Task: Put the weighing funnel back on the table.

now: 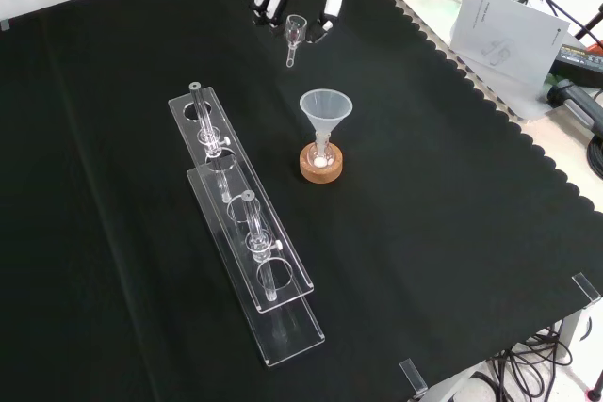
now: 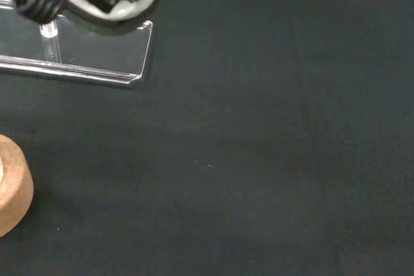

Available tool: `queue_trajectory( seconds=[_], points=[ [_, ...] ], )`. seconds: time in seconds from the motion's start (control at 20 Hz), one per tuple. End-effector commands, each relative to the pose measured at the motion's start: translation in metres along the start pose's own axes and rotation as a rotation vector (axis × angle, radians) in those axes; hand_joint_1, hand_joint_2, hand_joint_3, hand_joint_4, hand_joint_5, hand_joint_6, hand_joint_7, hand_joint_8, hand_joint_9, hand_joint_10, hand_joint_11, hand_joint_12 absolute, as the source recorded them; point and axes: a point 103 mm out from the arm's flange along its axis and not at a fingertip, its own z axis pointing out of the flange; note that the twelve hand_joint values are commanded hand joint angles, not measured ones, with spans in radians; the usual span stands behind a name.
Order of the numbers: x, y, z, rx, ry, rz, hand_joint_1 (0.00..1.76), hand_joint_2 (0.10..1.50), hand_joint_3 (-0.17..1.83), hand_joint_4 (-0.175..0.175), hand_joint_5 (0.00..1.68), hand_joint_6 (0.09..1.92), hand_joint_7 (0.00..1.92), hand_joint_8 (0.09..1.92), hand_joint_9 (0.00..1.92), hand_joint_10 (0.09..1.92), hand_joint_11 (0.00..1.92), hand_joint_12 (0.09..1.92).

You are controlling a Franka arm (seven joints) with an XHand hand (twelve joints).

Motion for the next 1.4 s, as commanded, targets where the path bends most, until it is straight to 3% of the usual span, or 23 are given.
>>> queue_trajectory(
  seconds=[0.05, 0.55, 1.4],
  points=[
    [-0.025, 0.011, 0.004, -0.011, 0.067, 0.02, 1.12, 0.64, 0.72, 0.175, 1.24, 0.75, 0.71, 0.6, 1.05, 0.27, 0.78, 1.06],
    [-0.052, 0.051, 0.021, -0.006, 0.135, 0.014, 1.12, 0.64, 0.72, 0.175, 1.24, 0.75, 0.71, 0.6, 1.05, 0.26, 0.78, 1.06],
    [-0.089, 0.136, 0.098, 0.083, 0.196, -0.053, 1.12, 0.64, 0.72, 0.175, 1.24, 0.76, 0.71, 0.6, 1.05, 0.26, 0.77, 1.06]
  ],
)
